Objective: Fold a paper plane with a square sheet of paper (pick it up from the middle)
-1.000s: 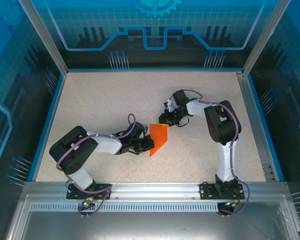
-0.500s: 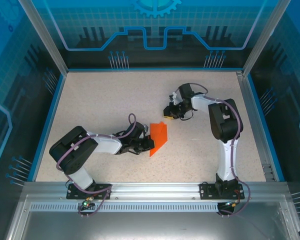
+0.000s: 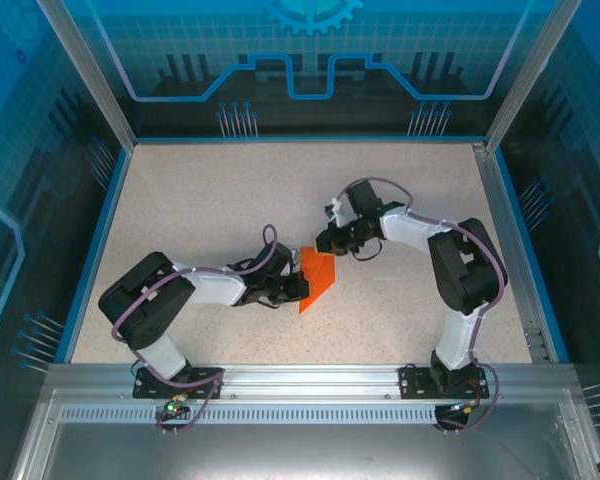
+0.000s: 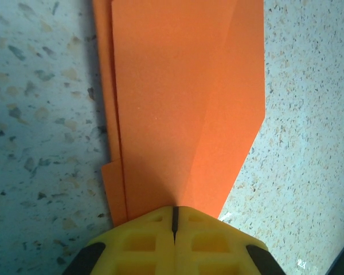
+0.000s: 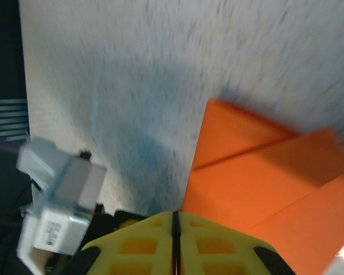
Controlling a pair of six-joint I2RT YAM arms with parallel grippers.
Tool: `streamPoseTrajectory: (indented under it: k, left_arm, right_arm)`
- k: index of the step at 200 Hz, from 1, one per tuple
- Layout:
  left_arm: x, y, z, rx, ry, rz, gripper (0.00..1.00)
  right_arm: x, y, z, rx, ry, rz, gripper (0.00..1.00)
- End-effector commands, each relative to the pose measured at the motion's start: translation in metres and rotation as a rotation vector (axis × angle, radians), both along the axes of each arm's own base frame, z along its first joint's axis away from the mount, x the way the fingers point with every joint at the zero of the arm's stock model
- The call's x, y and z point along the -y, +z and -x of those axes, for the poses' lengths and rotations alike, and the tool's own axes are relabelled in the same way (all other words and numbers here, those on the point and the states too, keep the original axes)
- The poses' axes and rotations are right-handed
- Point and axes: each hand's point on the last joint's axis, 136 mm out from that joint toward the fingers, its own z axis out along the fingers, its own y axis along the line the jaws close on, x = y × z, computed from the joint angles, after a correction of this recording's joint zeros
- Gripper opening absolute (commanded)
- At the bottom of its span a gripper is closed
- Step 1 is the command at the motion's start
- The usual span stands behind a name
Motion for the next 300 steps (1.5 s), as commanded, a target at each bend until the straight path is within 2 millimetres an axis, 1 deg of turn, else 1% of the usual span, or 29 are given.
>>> streamPoseTrajectory:
  k: [1,12,41,122,167,176,193,220,239,264,300]
  left_arm:
    - [-0.070,-0.065,0.065,-0.251,0.000,-0.325,0.00]
    - [-0.070,-0.064,0.063,-0.248,0.010,-0.319,0.00]
    - [-0.069,-0.063,0.062,-0.245,0.020,-0.312,0.00]
    - [-0.068,-0.065,0.061,-0.243,0.049,-0.290,0.00]
    - [-0.067,-0.065,0.061,-0.241,0.047,-0.283,0.00]
    - [-0.067,-0.065,0.062,-0.242,0.047,-0.284,0.00]
    - [-0.068,-0.066,0.063,-0.244,0.048,-0.288,0.00]
    - [-0.071,-0.068,0.065,-0.248,0.046,-0.300,0.00]
    - [-0.078,-0.072,0.069,-0.264,0.047,-0.332,0.00]
    - [-0.080,-0.076,0.072,-0.275,0.051,-0.332,0.00]
    - [-0.081,-0.078,0.074,-0.279,0.050,-0.337,0.00]
  right_arm:
    - [-0.008,-0.019,0.017,-0.055,-0.011,0.017,0.09]
    - [-0.013,-0.023,0.023,-0.066,-0.002,0.014,0.08]
    - [-0.014,-0.035,0.035,-0.083,-0.001,0.044,0.07]
    - [-0.014,-0.051,0.064,-0.126,0.017,0.084,0.04]
    - [-0.016,-0.053,0.070,-0.129,0.026,0.091,0.05]
    - [-0.014,-0.057,0.072,-0.135,0.028,0.114,0.05]
    - [-0.008,-0.067,0.069,-0.137,0.016,0.162,0.05]
    - [0.001,-0.075,0.058,-0.123,-0.016,0.220,0.05]
    - [0.005,-0.076,0.048,-0.120,-0.044,0.238,0.05]
    - [0.012,-0.078,0.037,-0.118,-0.078,0.274,0.05]
    - [0.016,-0.082,0.029,-0.113,-0.104,0.299,0.05]
